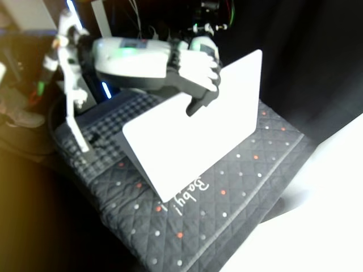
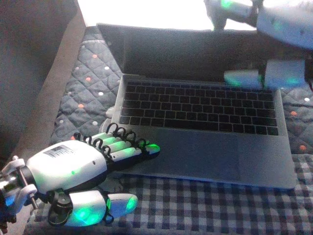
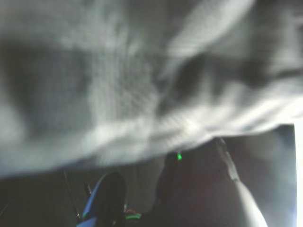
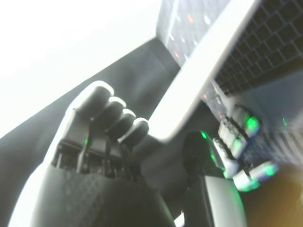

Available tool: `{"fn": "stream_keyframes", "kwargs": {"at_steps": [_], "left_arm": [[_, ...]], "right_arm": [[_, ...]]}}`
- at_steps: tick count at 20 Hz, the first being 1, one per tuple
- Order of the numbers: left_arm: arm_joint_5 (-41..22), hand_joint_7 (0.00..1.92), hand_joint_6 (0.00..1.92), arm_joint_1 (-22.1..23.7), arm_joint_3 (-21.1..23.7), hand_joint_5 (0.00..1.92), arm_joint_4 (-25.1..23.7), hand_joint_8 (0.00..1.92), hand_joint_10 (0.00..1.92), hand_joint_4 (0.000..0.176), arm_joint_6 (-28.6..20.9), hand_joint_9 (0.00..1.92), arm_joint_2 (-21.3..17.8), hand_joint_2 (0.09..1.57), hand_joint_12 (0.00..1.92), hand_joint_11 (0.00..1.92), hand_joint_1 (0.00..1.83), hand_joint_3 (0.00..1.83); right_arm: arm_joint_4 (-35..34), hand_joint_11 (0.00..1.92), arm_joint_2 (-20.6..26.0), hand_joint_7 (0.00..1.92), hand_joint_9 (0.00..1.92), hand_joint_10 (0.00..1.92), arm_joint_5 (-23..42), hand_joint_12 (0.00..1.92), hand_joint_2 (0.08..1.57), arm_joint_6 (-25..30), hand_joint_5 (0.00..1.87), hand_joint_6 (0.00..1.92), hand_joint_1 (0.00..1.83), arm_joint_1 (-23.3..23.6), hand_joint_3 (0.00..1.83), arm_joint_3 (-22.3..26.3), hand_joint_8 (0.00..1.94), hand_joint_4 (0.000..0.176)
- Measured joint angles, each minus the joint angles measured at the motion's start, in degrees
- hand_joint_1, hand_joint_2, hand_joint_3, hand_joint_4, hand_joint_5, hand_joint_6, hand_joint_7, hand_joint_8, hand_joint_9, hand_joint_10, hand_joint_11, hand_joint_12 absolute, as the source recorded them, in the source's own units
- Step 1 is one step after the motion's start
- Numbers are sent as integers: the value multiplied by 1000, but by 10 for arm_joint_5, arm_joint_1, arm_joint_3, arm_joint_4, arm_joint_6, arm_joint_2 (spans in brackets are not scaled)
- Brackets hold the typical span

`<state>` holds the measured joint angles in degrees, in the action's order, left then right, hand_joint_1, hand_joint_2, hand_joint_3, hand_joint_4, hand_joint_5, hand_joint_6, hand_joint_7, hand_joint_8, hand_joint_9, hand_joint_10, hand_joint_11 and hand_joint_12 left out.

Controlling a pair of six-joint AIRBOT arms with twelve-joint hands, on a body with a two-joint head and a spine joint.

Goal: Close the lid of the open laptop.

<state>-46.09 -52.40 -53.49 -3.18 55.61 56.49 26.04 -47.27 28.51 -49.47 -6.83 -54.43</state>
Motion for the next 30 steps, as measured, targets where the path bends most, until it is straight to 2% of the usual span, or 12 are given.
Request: {"fn": "stream_keyframes", "kwargs": {"at_steps": [1,6,9,10,11,12,13,14,15,16,19,30], "left_arm": [[-4,54,9,-1,0,71,2,8,12,52,0,45,0,1403,0,0,97,0],[-14,83,17,-11,17,100,8,14,22,45,0,79,-16,1405,1,3,93,0],[-45,468,37,-27,41,401,11,25,249,0,0,440,-46,1407,1381,0,225,0],[-66,642,138,-30,47,532,11,149,758,12,0,436,-54,1419,1600,121,314,1],[-89,706,1338,-30,52,528,11,769,1235,120,0,604,-62,1387,1722,492,657,0],[-124,801,1519,-32,59,599,11,1277,1570,0,0,820,-71,1351,1789,809,867,0],[-143,782,1645,-36,64,559,9,1559,1758,0,1,838,-78,1377,1880,837,847,5],[-165,891,1654,-40,67,575,5,1676,1829,38,0,907,-85,1372,1902,728,834,1],[-181,1032,1602,-45,72,787,7,1764,1859,0,0,1043,-91,1441,1860,560,571,17],[-199,1011,1790,-50,76,532,10,1824,1909,60,1,1040,-97,1445,1909,648,665,17],[-265,686,1641,-51,79,488,31,1822,1896,0,14,816,-107,1373,1921,708,994,56],[-334,512,1755,-52,74,383,82,1878,1835,0,45,507,-121,1454,1921,583,980,0]], "right_arm": [[24,3,5,0,0,1747,15,1921,1114,26,0,1016,464,-17,0,4,1343,0],[75,1,13,0,0,1610,44,1921,1186,105,0,1401,328,-57,0,9,1358,0],[84,0,22,9,0,1790,50,1921,1171,106,0,1682,275,-75,0,19,1581,0],[81,29,24,19,0,1843,52,1921,1161,110,0,1728,262,-82,0,19,1631,0],[80,92,25,47,43,1895,55,1921,1222,112,0,1793,287,-90,14,19,1685,0],[81,137,29,88,102,1876,59,1921,1268,116,0,1754,340,-105,24,21,1694,0],[82,176,31,132,152,1886,59,1921,1282,122,0,1741,374,-115,23,22,1716,0],[88,218,33,138,171,1892,56,1921,1284,129,0,1697,349,-126,18,22,1713,0],[94,276,35,176,216,1902,51,1921,1302,137,0,1661,388,-132,18,22,1694,0],[101,259,37,134,187,1909,48,1921,1313,147,0,1460,434,-135,15,21,1669,0],[113,295,37,98,181,1857,50,1921,1297,167,0,1455,373,-160,2,22,1593,0],[129,67,34,513,373,747,-5,1640,1428,169,274,478,227,-206,1,27,220,0]]}}
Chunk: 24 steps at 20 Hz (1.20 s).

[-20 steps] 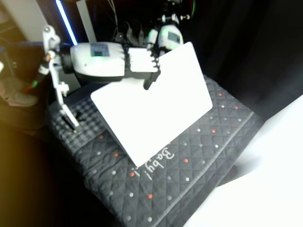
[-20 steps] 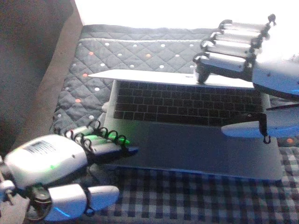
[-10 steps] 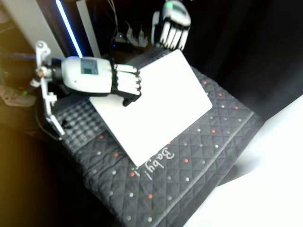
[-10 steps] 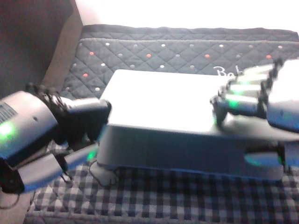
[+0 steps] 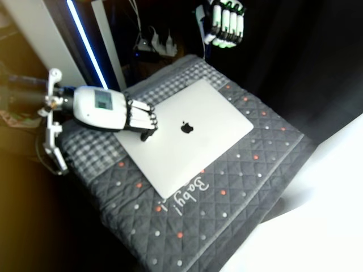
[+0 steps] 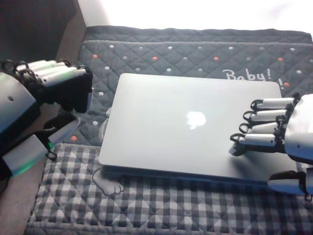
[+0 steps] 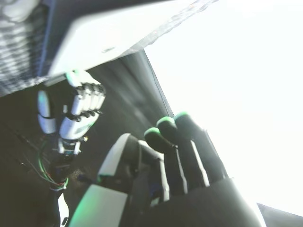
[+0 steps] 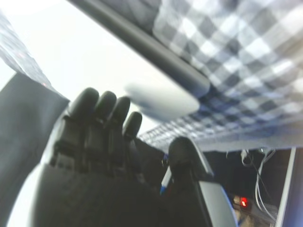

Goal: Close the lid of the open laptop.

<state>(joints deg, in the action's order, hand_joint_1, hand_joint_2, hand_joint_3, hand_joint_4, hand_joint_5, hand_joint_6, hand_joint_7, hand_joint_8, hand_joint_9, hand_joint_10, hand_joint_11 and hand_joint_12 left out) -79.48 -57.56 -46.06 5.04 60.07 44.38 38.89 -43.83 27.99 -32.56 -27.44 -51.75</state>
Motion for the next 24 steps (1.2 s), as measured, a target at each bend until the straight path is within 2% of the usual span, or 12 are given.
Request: {"fn": "stream_keyframes", "kwargs": {"at_steps": [1,4,6,7,8,10,11,13,17,18,21,24], "left_arm": [[-1,557,1731,0,0,355,2,1865,1833,0,0,567,0,1448,1921,666,1010,0],[-2,582,1718,0,-2,324,2,1853,1787,0,1,602,0,1443,1921,699,1040,2],[-2,574,1722,0,-4,337,4,1854,1788,0,2,603,0,1444,1921,685,1028,1],[-2,576,1712,0,-4,344,6,1854,1798,0,2,605,0,1441,1921,688,1032,0],[-2,561,1754,0,-4,323,7,1868,1795,0,2,548,0,1453,1921,599,1009,5],[-2,542,1788,0,-5,322,6,1876,1818,0,2,530,0,1462,1921,580,986,5],[-3,591,1739,0,-5,385,7,1778,1756,0,2,586,0,1427,1921,615,1022,0],[-3,617,1745,0,-6,390,8,1718,1666,0,2,619,0,1413,1839,620,1036,0],[-3,605,1691,0,-6,374,11,1799,1737,0,3,649,0,1419,1913,663,1044,2],[-3,639,1651,0,-6,403,11,1745,1655,0,3,678,0,1399,1861,675,1068,0],[-3,610,1696,0,-6,360,12,1799,1711,0,3,629,0,1423,1913,629,1052,0],[-3,610,1688,0,-6,359,12,1810,1728,0,3,635,0,1423,1910,645,1058,1]], "right_arm": [[2,251,0,594,458,653,-1,1596,1450,2,351,311,176,0,2,0,98,0],[1,394,0,722,630,479,3,1512,1470,2,509,144,188,0,0,0,27,0],[0,430,0,760,668,488,5,1536,1473,2,565,147,234,0,0,1,32,0],[-1,420,0,770,671,488,6,1531,1476,2,584,148,249,0,1,2,33,0],[-2,246,0,743,548,597,9,1634,1453,2,558,153,256,0,0,2,14,0],[-4,234,0,770,529,677,14,1664,1457,2,557,168,240,0,0,2,20,0],[-5,308,0,804,561,762,18,1684,1453,2,573,202,166,0,0,2,26,0],[-5,320,1,765,550,710,21,1631,1482,2,542,202,70,0,9,2,6,0],[-5,334,1,791,600,660,21,1578,1553,2,549,147,70,0,11,2,10,0],[-5,372,1,827,666,595,21,1535,1550,2,588,96,118,0,3,2,13,0],[-5,470,1,859,734,565,21,1555,1528,2,588,41,282,0,0,2,18,0],[-5,285,1,777,621,556,21,1618,1544,2,578,20,154,0,3,2,0,0]]}}
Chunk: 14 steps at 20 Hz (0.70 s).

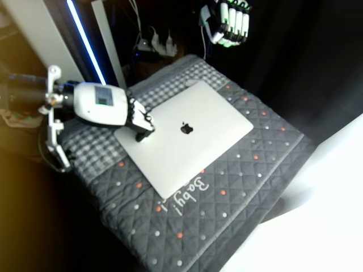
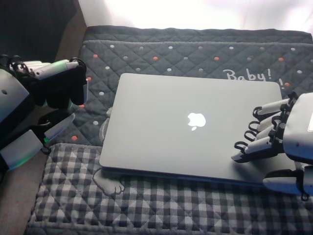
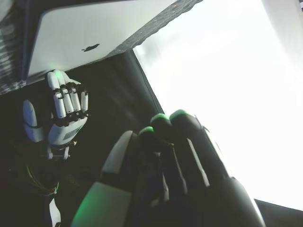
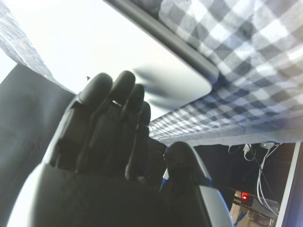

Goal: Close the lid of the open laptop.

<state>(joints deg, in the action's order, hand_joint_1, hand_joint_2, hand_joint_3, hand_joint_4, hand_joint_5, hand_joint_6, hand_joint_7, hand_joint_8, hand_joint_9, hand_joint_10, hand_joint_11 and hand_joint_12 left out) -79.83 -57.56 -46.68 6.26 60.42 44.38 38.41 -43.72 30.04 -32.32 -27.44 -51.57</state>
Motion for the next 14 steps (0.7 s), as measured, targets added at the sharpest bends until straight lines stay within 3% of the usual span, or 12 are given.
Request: {"fn": "stream_keyframes", "kwargs": {"at_steps": [1,3,4,5,7,8,9,10,11,12,13,14], "left_arm": [[0,622,1680,0,0,375,0,1779,1705,0,0,644,0,1413,1886,644,1058,0],[0,606,1664,0,-1,390,1,1806,1737,0,0,637,0,1414,1917,625,1053,1],[0,608,1656,0,-3,407,1,1795,1714,0,0,652,0,1410,1890,639,1052,0],[0,588,1668,0,-3,416,5,1815,1710,0,0,616,0,1415,1885,578,1034,1],[-1,575,1729,0,-4,386,10,1814,1706,0,0,541,0,1428,1900,482,1017,4],[-1,592,1756,0,-5,331,10,1794,1616,0,0,513,0,1436,1824,428,1032,3],[-3,566,1779,0,-5,325,11,1809,1591,0,0,488,0,1446,1803,411,1011,4],[-3,499,1860,0,-5,306,11,1821,1486,0,1,381,0,1472,1706,327,959,5],[-3,499,1860,0,-6,306,11,1821,1486,0,2,381,0,1472,1706,327,959,5],[-3,264,1211,0,-7,126,12,1150,1221,0,3,245,0,1505,1549,172,797,17],[-7,263,1006,0,-7,99,17,872,1063,0,5,227,0,1518,1573,34,802,25],[-12,274,782,0,-7,91,21,613,950,0,6,202,0,1516,1507,6,774,26]], "right_arm": [[1,319,1,791,594,696,0,1642,1568,0,587,12,198,0,2,0,5,0],[-1,492,1,861,683,746,2,1613,1491,0,644,31,274,0,0,-2,22,0],[-7,205,1,654,441,736,7,1684,1453,1,560,5,357,0,0,-3,4,0],[-11,40,2,577,277,807,15,1746,1464,2,440,0,325,0,0,-4,1,0],[-25,1,8,388,88,768,25,1479,1491,-7,265,8,262,0,9,-5,0,0],[-45,0,12,283,39,736,32,1337,1508,-28,192,4,267,0,12,-5,0,0],[-68,0,14,171,7,532,39,1094,1495,-53,116,3,371,0,2,-5,1,14],[-85,0,15,84,13,283,43,757,1484,-67,36,0,452,0,1,-5,0,12],[-102,0,16,84,13,283,49,757,1484,-81,36,0,452,0,1,-5,0,12],[-118,0,16,2,0,22,60,280,1518,-95,0,0,416,0,7,-5,0,21],[-139,0,20,0,0,4,73,103,1537,-113,0,0,257,0,7,-3,0,29],[-151,0,23,0,0,0,87,20,1536,-115,0,0,155,0,5,-1,0,22]]}}
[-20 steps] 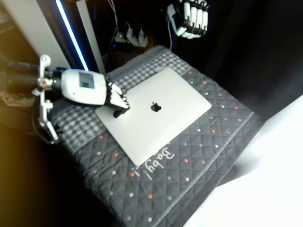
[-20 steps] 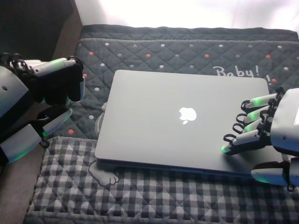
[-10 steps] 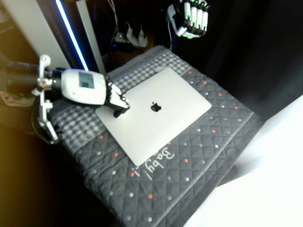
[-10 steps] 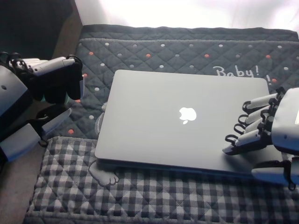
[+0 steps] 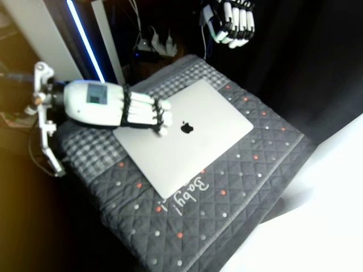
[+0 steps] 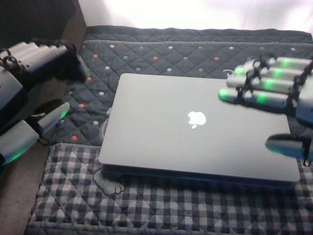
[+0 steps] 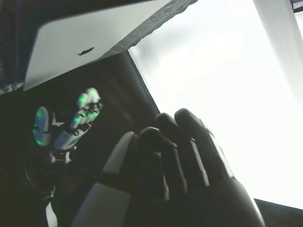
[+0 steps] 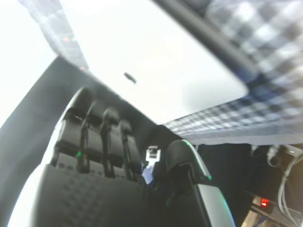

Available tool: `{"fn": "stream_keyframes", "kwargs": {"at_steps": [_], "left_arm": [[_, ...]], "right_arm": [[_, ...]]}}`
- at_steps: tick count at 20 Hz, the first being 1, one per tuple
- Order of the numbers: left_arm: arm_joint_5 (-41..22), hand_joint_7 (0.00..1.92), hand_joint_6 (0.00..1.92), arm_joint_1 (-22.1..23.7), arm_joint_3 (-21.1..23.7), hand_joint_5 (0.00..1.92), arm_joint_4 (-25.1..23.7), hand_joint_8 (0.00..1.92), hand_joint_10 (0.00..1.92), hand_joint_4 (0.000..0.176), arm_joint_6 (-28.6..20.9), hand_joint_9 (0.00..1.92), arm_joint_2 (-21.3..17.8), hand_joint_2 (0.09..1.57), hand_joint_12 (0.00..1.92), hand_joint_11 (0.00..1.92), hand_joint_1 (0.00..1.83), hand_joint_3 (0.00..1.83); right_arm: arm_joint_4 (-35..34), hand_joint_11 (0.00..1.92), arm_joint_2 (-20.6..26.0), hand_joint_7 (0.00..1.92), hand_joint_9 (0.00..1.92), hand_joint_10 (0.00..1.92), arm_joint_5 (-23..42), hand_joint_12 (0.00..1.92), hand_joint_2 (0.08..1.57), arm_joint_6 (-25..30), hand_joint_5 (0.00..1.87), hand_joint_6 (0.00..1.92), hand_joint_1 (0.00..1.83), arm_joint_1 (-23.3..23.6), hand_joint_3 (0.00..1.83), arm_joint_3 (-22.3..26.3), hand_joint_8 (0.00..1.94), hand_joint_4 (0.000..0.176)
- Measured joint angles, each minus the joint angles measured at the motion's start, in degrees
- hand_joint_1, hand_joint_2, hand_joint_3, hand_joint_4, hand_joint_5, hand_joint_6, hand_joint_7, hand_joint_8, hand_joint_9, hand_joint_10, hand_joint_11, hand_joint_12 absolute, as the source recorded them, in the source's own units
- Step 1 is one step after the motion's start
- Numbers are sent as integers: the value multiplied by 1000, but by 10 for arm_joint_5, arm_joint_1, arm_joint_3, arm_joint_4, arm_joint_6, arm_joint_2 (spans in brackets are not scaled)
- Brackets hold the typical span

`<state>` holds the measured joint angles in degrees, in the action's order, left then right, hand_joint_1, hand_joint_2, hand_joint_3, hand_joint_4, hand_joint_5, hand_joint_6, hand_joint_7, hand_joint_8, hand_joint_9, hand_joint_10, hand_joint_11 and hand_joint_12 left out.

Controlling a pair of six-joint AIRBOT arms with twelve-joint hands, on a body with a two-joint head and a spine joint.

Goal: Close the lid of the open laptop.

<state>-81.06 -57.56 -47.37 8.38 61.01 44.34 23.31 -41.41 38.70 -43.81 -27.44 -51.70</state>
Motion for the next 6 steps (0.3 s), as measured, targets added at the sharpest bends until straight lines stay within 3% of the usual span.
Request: {"fn": "stream_keyframes", "kwargs": {"at_steps": [1,2,3,4,5,6], "left_arm": [[-2,298,596,0,0,109,1,428,829,0,2,203,-2,1503,1394,0,775,19],[-6,221,361,0,0,49,2,212,605,0,7,94,-3,1505,1049,0,638,13],[-8,102,140,0,0,9,4,79,271,55,9,18,-3,1498,472,0,512,6],[-10,28,27,0,0,1,6,15,53,86,10,3,-3,1513,96,0,384,11],[-14,5,5,0,0,0,8,2,10,94,12,0,-4,1459,18,0,259,0],[-18,0,0,0,0,0,8,0,1,88,14,0,-8,1401,3,0,173,0]], "right_arm": [[-4,0,2,0,0,0,7,3,1529,0,0,0,118,0,1,0,0,25],[-9,0,5,0,0,0,14,0,1521,0,0,0,52,0,0,0,0,26],[-13,0,9,0,0,0,18,0,1529,-1,0,0,10,0,4,2,0,4],[-29,0,15,0,0,0,26,0,1489,-16,0,0,1,-1,0,4,0,12],[-55,0,24,0,0,0,30,0,1448,-53,0,0,0,-1,0,15,0,0],[-89,0,40,0,0,0,40,0,1396,-101,0,0,0,-1,0,31,0,25]]}}
